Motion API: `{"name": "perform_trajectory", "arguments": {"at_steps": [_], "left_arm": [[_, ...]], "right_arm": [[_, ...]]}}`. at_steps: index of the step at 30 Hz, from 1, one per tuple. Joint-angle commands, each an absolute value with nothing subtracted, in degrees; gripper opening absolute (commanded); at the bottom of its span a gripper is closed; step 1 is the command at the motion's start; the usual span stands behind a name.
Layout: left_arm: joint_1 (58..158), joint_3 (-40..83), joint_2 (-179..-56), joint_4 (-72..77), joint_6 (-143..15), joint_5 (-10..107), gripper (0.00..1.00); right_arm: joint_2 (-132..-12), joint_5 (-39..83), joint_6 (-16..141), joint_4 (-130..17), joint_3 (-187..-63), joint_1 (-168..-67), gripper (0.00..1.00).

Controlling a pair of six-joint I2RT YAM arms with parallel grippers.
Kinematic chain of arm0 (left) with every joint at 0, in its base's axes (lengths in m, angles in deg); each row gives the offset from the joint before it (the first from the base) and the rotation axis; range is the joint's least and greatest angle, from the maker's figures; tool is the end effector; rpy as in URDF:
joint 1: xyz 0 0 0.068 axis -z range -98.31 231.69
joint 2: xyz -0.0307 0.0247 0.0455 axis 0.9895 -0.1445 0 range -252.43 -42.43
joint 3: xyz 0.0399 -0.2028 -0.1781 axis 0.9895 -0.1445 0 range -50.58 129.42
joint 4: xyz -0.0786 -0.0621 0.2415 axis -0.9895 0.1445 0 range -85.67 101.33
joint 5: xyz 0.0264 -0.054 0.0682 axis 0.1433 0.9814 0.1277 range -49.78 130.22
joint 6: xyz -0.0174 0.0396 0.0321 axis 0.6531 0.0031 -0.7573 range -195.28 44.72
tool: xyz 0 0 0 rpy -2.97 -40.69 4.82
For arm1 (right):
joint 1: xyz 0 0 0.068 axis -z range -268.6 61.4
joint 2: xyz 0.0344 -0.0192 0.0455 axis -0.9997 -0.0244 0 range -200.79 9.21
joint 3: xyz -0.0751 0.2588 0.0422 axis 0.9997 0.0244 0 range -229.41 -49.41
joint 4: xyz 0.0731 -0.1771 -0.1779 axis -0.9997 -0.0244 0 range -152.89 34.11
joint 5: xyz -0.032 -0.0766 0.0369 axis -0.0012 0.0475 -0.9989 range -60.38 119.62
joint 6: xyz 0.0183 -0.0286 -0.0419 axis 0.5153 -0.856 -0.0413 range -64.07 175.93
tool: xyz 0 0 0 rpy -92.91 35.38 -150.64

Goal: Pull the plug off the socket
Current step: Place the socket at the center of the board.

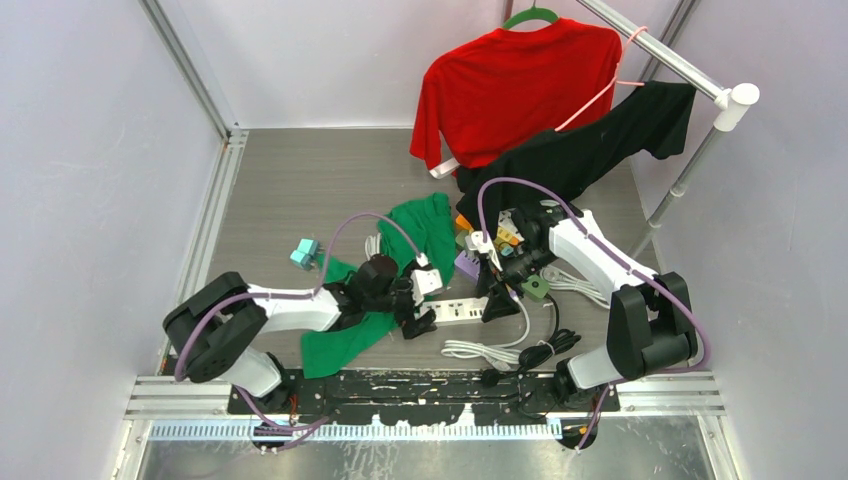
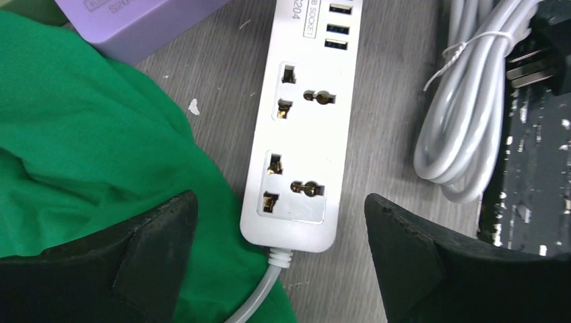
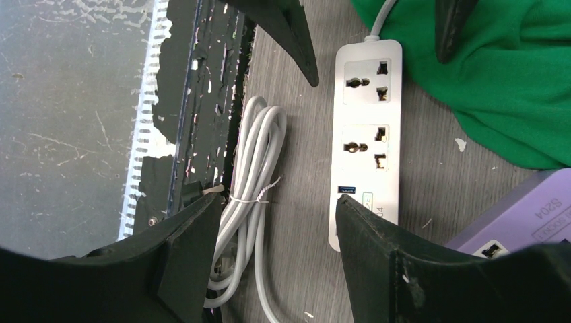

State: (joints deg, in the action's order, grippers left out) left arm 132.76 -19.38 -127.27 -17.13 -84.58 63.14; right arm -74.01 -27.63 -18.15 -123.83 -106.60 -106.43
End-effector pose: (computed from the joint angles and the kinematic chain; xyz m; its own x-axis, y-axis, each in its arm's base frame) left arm 0.1653 -0.2267 0.1579 -0.1811 0.4610 -0.8687 0.9655 0.2513 -0.0679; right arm 0.2087 0.0986 0.2290 -0.1544 -0.5962 -0.7879 -0.9435 -0.1476 0.2966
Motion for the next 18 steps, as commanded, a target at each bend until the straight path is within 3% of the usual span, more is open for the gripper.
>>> {"name": "perform_trajectory", "arguments": {"at_steps": [1, 6, 9, 12, 18], "left_arm": [[134.8, -16.5, -130.3, -18.1, -88.8, 58.3, 0.92], [137.2, -14.5, -133.6, -16.3, -89.6, 53.1, 0.90], [138.0, -14.2, -134.3, -16.4, -89.6, 51.5, 0.83], [138.1, -14.0, -134.4, -16.4, -89.1, 50.4, 0.67], [138.2, -14.2, -133.4, -16.3, -88.1, 50.3, 0.24]], "right_arm": [[-72.3, -28.7, -19.6, -124.8, -106.8, -106.2, 0.68], [-72.3, -28.8, -19.8, -124.9, -106.7, -106.1, 0.68], [-72.3, -28.9, -19.9, -125.0, -106.8, -106.1, 0.68], [-72.4, -28.9, -20.1, -125.0, -106.8, -106.2, 0.68], [-72.2, -28.9, -20.2, -125.1, -106.8, -106.1, 0.68]]}}
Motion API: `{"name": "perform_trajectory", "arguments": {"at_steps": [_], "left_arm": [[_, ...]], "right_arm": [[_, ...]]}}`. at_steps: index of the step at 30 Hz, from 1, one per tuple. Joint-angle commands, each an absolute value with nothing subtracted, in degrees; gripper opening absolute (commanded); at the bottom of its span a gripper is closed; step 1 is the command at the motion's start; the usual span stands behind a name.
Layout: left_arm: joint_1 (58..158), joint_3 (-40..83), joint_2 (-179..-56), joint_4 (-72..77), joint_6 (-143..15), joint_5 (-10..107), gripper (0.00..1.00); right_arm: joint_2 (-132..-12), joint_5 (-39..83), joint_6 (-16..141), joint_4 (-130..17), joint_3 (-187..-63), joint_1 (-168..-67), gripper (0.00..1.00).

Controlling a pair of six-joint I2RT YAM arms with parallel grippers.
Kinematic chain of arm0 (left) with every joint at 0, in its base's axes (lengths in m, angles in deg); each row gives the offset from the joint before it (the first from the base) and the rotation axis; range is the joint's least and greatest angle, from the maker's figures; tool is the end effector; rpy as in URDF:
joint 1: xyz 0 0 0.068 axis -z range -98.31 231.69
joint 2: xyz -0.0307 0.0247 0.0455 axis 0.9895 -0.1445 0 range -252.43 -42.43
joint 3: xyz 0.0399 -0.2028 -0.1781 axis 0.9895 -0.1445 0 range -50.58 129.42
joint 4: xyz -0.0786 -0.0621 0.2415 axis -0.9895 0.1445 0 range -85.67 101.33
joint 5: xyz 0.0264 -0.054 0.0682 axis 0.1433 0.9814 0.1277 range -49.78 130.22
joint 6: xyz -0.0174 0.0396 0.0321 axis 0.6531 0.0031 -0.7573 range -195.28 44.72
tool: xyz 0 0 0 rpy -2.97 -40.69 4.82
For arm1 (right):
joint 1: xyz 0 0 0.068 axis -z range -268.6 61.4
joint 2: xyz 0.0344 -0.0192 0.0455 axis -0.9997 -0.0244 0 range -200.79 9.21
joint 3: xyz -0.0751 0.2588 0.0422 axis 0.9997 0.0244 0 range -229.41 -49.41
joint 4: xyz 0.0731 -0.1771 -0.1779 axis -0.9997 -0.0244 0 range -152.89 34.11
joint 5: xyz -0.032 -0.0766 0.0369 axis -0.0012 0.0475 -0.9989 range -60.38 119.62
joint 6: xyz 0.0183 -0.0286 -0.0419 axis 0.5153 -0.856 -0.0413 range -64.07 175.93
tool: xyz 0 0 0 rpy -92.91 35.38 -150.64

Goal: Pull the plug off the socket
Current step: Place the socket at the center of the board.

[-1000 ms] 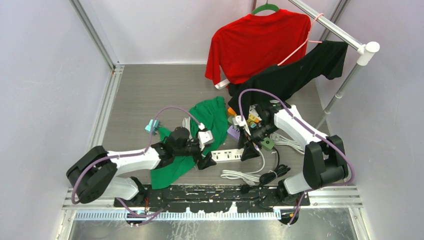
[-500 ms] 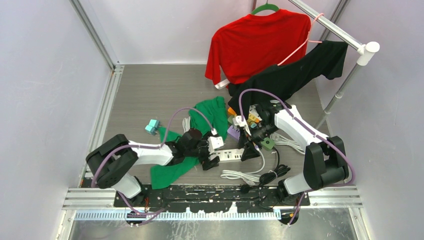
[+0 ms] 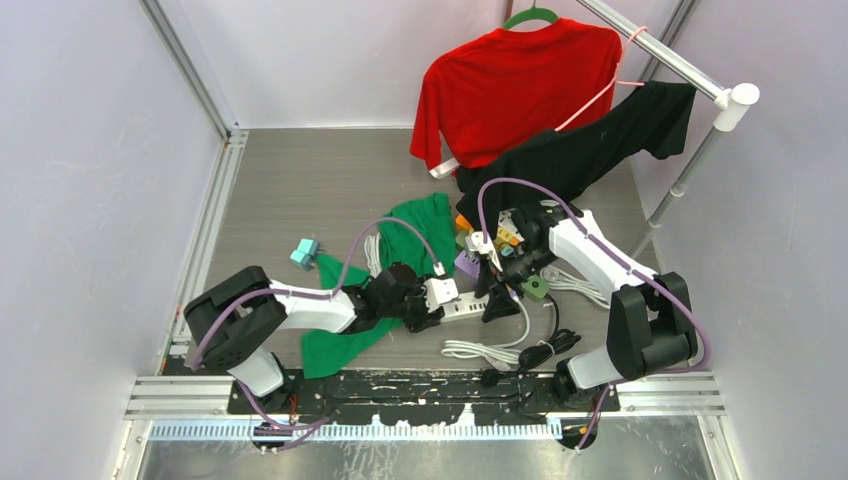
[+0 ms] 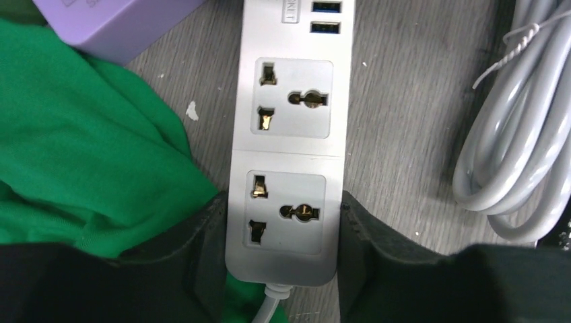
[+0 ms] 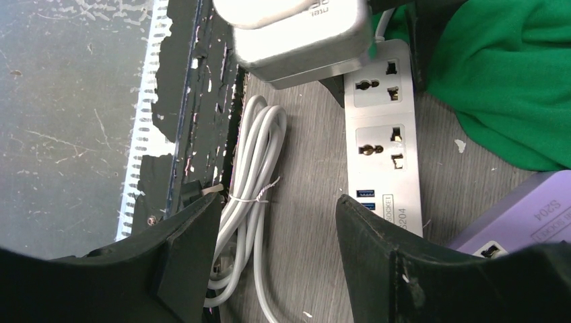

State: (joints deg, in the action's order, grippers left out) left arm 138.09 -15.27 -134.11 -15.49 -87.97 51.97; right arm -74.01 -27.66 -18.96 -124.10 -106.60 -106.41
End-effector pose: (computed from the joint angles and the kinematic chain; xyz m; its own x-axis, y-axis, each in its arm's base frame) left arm 0.1605 -0.2546 0.1419 -0.1225 0.5730 -0.8103 0.9562 0.2868 0.0582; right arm 0.2083 0.0985 0.2290 -0.1450 -0.5947 -0.7908 -0.9443 -0.1554 0.2900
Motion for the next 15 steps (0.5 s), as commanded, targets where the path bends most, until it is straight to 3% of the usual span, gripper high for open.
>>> {"name": "perform_trajectory", "arguments": {"at_steps": [1, 6, 15], "left_arm": [[138.2, -14.3, -132.9, -16.3, -88.0, 50.3, 0.17], [138.3, -16.6, -128.9, -18.8, -86.5, 50.6, 0.00], [138.1, -19.7, -119.7, -19.5, -81.5, 47.1, 0.00]], "right_arm": [[-72.2, -28.9, -20.2, -125.2, -106.7, -106.2, 0.68], [-72.2, -29.0, -20.3, -125.3, -106.9, -106.2, 0.68], [-71.9, -29.0, -20.4, -125.5, -106.9, -106.1, 0.68]]}}
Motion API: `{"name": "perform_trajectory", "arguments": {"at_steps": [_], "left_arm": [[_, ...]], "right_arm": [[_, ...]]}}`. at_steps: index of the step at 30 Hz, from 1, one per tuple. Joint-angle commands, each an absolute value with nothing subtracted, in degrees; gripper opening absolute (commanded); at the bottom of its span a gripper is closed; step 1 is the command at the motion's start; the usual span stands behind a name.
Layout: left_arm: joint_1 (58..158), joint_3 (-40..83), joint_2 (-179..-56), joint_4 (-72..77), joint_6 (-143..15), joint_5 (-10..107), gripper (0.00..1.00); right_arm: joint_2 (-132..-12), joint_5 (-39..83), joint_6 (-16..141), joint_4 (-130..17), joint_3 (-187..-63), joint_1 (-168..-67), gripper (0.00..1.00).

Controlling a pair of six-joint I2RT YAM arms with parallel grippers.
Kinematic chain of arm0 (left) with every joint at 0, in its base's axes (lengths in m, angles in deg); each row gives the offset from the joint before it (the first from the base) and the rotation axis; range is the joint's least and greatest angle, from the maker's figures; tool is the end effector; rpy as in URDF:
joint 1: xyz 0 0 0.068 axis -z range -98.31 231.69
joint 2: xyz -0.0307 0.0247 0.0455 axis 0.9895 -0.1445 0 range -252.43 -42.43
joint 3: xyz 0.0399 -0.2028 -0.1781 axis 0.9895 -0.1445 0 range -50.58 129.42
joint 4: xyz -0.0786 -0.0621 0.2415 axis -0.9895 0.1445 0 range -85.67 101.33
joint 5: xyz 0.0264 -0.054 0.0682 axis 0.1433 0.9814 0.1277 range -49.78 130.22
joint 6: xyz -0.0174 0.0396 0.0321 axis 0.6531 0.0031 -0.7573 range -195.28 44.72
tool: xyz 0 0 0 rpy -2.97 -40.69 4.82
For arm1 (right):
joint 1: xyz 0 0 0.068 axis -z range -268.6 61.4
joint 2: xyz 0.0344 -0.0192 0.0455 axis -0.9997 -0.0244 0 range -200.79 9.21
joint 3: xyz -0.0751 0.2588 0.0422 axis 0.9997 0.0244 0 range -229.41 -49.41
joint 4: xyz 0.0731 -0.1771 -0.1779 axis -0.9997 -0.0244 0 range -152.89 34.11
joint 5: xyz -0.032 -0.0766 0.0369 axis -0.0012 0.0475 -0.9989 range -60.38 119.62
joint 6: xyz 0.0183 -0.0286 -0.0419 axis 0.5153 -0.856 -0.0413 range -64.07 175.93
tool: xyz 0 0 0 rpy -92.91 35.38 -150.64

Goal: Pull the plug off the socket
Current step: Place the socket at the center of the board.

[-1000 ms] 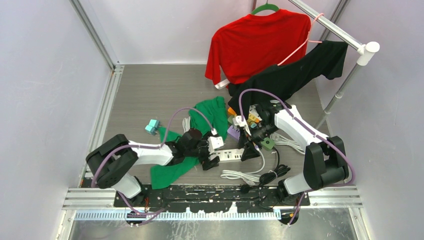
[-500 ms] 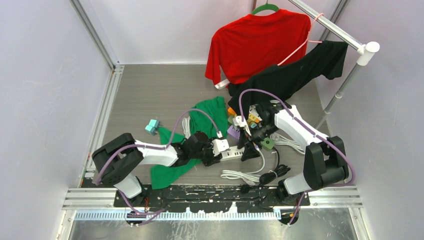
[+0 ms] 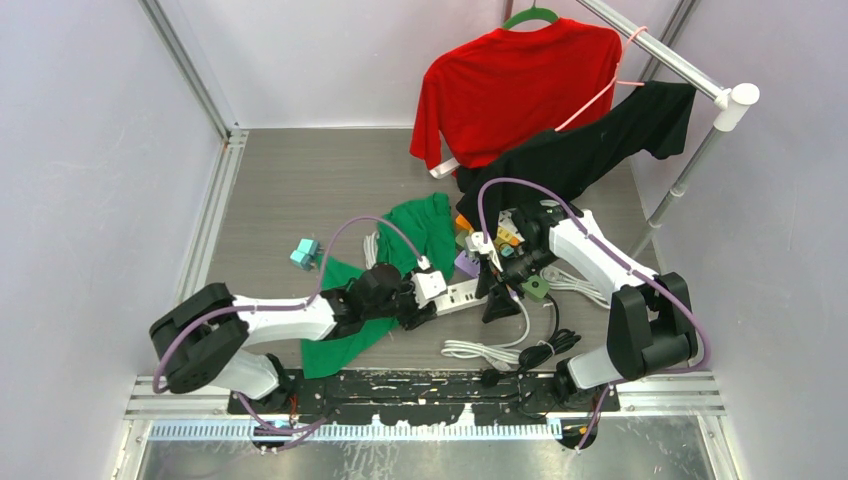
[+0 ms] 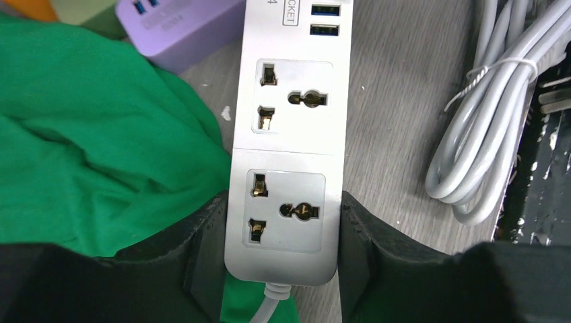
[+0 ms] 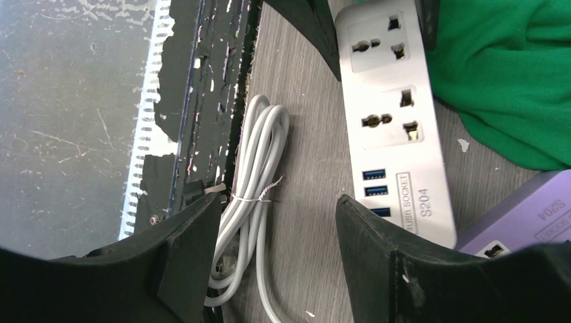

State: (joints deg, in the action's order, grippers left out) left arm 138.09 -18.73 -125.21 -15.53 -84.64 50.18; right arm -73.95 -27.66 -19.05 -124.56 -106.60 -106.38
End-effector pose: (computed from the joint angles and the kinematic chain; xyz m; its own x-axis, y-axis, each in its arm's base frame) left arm 0.1505 -0.2376 0.1668 -0.1351 0.4928 -0.8596 0.9367 0.3462 0.0512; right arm 0.2075 0.0981 0.2293 -0.1490 -0.5961 -0.7890 -0.9427 -0.1552 0.2954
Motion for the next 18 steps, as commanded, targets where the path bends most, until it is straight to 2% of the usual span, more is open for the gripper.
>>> {"name": "perform_trajectory", "arguments": {"at_steps": [1, 9, 18], "left_arm": [[138.0, -20.2, -118.6, -19.5, -80.5, 45.3, 0.00], [135.6, -21.4, -108.6, -12.6, -74.5, 30.6, 0.00], [117.3, -17.5, -104.8, -8.5, -60.8, 38.1, 0.00]], "right_arm": [[-71.9, -29.0, -20.5, -125.6, -106.9, -106.2, 0.68], [-72.0, -29.0, -20.6, -125.6, -107.0, -106.0, 0.68], [-72.0, -29.1, -20.7, -125.6, -106.9, -106.0, 0.68]]}}
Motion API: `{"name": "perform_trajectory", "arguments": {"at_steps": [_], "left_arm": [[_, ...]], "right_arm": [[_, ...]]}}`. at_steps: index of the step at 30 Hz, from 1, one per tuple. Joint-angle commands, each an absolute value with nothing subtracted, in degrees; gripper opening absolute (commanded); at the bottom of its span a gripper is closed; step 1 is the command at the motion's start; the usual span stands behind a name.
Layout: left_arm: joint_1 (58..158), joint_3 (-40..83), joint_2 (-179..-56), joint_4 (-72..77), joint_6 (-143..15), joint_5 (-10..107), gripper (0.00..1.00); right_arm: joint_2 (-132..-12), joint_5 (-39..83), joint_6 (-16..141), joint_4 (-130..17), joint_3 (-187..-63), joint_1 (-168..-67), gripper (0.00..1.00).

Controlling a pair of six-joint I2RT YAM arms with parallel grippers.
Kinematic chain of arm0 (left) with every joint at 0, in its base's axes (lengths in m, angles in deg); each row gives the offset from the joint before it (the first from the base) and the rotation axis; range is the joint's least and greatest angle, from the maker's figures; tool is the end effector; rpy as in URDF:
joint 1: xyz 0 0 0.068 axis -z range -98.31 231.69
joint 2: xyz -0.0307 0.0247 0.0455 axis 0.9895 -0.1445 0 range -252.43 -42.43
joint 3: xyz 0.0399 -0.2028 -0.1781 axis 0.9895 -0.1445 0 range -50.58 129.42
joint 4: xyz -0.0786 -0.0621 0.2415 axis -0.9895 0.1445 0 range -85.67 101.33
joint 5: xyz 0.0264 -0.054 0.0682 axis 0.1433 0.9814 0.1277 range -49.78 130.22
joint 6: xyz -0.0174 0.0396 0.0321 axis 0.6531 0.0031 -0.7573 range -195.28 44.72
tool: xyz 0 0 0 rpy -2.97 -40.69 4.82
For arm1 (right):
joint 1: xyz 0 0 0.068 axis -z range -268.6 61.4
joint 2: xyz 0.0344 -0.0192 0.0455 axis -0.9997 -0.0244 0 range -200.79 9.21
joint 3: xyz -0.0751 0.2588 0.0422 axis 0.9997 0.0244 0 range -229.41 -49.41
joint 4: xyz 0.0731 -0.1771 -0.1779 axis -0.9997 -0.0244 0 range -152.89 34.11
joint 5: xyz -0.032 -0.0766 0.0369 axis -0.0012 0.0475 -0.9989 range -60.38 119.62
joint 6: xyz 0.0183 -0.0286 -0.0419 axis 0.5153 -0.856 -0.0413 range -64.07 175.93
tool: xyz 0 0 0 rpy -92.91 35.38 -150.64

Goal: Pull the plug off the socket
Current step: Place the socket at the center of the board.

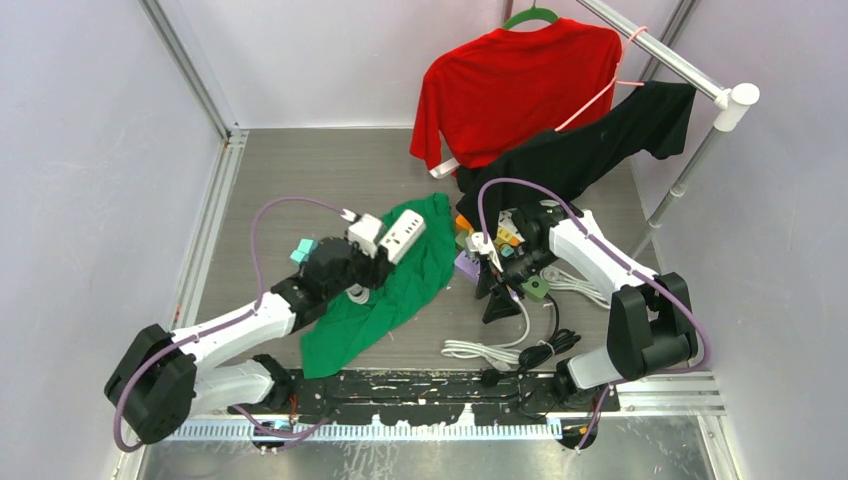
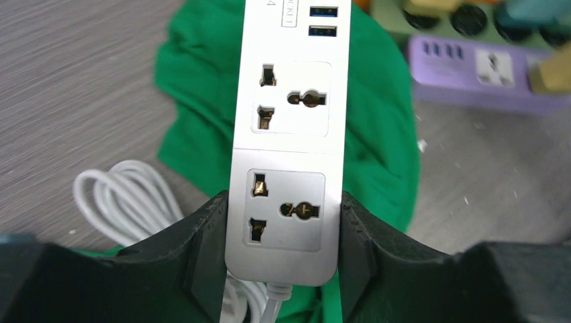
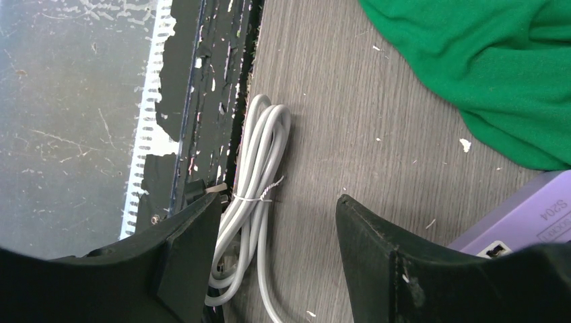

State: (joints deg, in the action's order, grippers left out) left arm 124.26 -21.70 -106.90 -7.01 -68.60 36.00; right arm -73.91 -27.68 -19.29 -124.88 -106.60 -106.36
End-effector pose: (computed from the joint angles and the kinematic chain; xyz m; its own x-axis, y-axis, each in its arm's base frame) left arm 0.1787 -0.1605 0.2131 -0.3732 0.1852 -0.9091 0.5857 0.8070 -0.0760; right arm 0.2070 0.0978 0.2295 -0.1491 -0.5963 -0.7888 -0.9420 -0.1570 0.2967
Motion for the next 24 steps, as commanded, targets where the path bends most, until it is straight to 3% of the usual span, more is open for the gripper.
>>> {"name": "perform_trajectory", "arguments": {"at_steps": [1, 7, 14, 18, 24], "left_arm": [[114.9, -16.8, -105.1, -8.7, -59.3, 38.8, 0.00], [102.7, -6.9, -110.7, -8.8, -52.5, 44.5, 0.00], [94.9, 5.4, -117.5, -7.9, -50.3, 46.1, 0.00], [92.9, 8.1, -117.5, -11.9, -54.7, 42.5, 0.00], [91.5, 12.6, -121.4, -10.7, -62.9, 27.8, 0.00]], "right_arm": [[-72.0, -29.1, -20.6, -125.6, -106.9, -106.0, 0.68], [-71.9, -29.1, -20.6, -125.6, -106.9, -106.0, 0.68], [-71.6, -29.4, -21.1, -125.9, -106.9, -106.0, 0.68], [-71.8, -29.5, -21.9, -126.7, -106.9, -106.0, 0.68], [-71.3, -29.4, -22.5, -127.2, -107.1, -105.9, 0.68]]}}
